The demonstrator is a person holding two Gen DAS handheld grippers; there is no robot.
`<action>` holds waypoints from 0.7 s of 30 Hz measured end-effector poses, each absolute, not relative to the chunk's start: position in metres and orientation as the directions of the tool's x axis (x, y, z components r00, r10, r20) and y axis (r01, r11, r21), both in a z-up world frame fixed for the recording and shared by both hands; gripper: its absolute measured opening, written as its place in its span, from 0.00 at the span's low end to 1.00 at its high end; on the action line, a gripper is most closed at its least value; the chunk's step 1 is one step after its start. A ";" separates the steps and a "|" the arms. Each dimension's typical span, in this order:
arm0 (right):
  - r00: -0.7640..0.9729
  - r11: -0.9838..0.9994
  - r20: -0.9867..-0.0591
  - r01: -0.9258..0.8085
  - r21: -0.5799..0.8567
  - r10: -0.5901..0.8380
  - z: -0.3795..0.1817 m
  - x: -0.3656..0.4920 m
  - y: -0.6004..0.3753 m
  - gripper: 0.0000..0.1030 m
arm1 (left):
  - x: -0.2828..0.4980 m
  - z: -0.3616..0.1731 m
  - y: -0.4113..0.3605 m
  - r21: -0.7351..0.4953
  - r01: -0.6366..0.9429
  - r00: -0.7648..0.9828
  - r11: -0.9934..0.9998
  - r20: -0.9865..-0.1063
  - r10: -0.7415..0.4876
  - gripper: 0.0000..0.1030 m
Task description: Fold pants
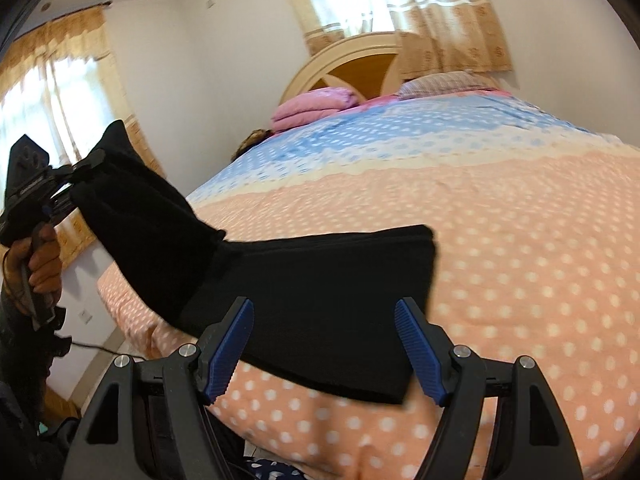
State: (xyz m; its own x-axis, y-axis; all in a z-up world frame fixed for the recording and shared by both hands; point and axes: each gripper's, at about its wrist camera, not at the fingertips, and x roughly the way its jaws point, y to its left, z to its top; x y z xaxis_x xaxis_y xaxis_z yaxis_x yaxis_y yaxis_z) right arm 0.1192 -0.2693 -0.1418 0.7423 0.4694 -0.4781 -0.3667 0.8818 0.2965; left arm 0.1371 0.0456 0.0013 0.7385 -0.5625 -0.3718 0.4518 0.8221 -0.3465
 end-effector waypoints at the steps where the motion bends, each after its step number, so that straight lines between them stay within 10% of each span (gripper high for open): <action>1: 0.751 0.885 -0.473 -0.351 0.305 0.461 -0.142 0.120 -0.276 0.73 | 0.139 0.002 0.035 -0.344 0.467 0.725 0.814 -0.378 -0.576 0.22; 21: 0.803 0.915 -0.499 -0.132 0.382 0.325 -0.164 0.142 -0.334 0.73 | 0.135 -0.080 -0.147 -0.118 0.631 0.554 0.767 -0.623 -0.552 0.29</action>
State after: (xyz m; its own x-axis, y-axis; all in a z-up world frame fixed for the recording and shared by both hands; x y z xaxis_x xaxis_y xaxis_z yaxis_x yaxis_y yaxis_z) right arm 0.1419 -0.3336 -0.1644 0.8033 0.3246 -0.4992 -0.1323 0.9147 0.3819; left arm 0.1350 -0.1471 -0.0804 0.5541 -0.5521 -0.6230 0.6311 0.7667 -0.1182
